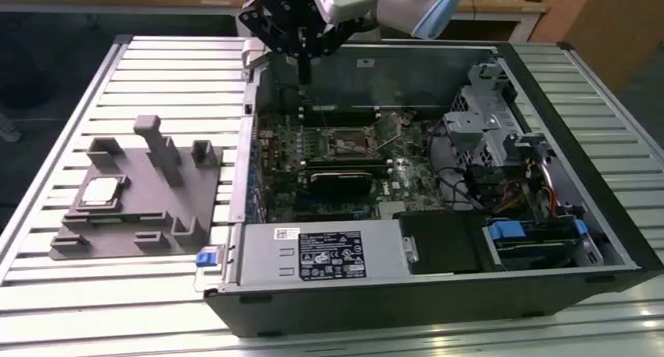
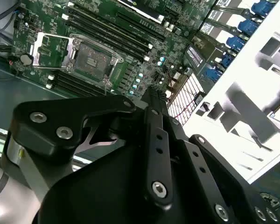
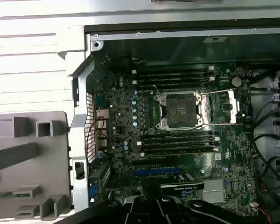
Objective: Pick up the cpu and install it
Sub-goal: 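Reach for the cpu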
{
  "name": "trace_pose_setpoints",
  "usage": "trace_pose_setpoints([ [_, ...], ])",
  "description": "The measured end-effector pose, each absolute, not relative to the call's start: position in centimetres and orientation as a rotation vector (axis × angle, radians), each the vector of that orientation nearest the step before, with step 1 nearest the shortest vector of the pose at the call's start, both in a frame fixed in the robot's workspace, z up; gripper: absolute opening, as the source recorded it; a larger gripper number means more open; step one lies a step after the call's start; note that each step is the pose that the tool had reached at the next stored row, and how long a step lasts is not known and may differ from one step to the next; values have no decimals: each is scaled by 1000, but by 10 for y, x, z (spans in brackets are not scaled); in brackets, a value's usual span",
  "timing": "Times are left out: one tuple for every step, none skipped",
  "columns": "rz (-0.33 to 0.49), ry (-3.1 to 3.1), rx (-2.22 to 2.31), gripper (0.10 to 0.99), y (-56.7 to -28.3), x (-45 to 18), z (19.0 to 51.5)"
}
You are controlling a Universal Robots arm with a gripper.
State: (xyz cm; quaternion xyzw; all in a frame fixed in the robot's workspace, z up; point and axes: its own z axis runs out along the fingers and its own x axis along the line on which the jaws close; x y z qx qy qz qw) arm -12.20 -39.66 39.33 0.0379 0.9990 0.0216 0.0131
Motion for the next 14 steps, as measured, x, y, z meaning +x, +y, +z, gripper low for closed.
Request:
trace_pose_setpoints([
  [67, 3113, 118, 106, -397, -122, 393],
  [67, 3112, 118, 106, -396, -122, 393],
  [67, 3113, 118, 106, -396, -122, 393],
  [67, 3112, 118, 106, -396, -122, 393],
  [67, 3112, 118, 106, -396, -122, 393],
  [67, 3113, 118, 106, -396, -122, 393],
  [67, 3113, 118, 106, -396, -123, 393],
  [67, 3112, 118, 106, -396, -123, 393],
  [67, 3112, 118, 106, -396, -123, 393],
  [67, 3112, 118, 106, -396, -124, 393],
  [67, 3112, 118, 106, -396, -125, 393],
  [67, 3112, 118, 106, -396, -125, 393],
  [67, 3112, 118, 106, -396, -126, 393],
  [67, 3112, 118, 106, -396, -127, 393],
])
